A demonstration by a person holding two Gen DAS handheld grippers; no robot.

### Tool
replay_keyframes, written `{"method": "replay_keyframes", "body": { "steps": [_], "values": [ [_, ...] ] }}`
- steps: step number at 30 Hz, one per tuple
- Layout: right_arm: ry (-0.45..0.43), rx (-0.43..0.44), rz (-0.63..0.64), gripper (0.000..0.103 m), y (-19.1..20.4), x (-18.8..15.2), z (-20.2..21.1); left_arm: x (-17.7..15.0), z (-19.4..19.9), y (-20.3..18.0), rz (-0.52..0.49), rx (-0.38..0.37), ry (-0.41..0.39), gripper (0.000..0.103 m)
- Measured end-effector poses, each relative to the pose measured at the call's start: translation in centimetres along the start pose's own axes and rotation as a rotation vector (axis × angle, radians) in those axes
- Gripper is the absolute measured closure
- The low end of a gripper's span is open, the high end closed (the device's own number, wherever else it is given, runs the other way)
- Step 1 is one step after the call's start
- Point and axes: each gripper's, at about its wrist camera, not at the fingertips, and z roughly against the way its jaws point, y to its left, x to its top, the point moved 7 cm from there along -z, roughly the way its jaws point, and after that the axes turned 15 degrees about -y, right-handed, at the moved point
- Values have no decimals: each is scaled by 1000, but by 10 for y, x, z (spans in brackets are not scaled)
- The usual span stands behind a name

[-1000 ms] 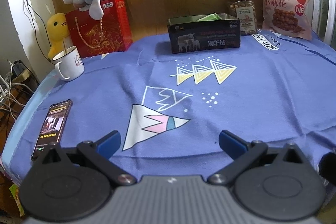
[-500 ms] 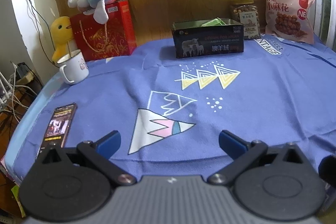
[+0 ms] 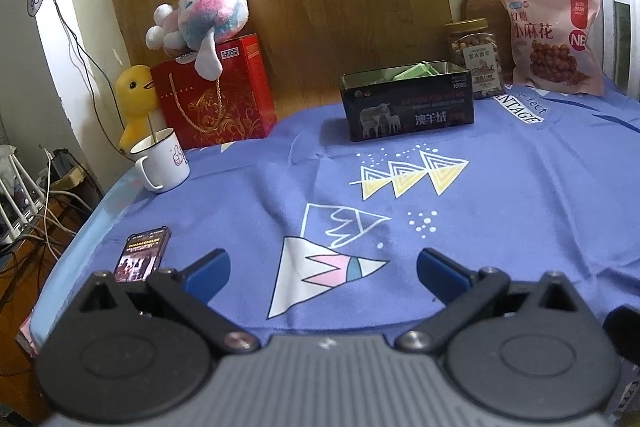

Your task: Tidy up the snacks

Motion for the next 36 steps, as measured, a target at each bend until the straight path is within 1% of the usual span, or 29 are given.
{"method": "replay_keyframes", "body": {
  "steps": [12, 22, 30, 36],
  "values": [
    [2, 2, -7, 0, 0, -1, 1, 6, 4, -2, -15, -1, -23, 0],
    [3, 2, -9, 0, -1, -1, 1, -1, 0, -3, 14, -31, 32, 0],
    [6, 2, -12, 0, -1, -2, 1, -9, -7, -5, 43, -63, 91, 0],
    [9, 4, -13, 0, -1, -2, 0, -12, -8, -5, 55, -72, 107, 0]
  ]
}}
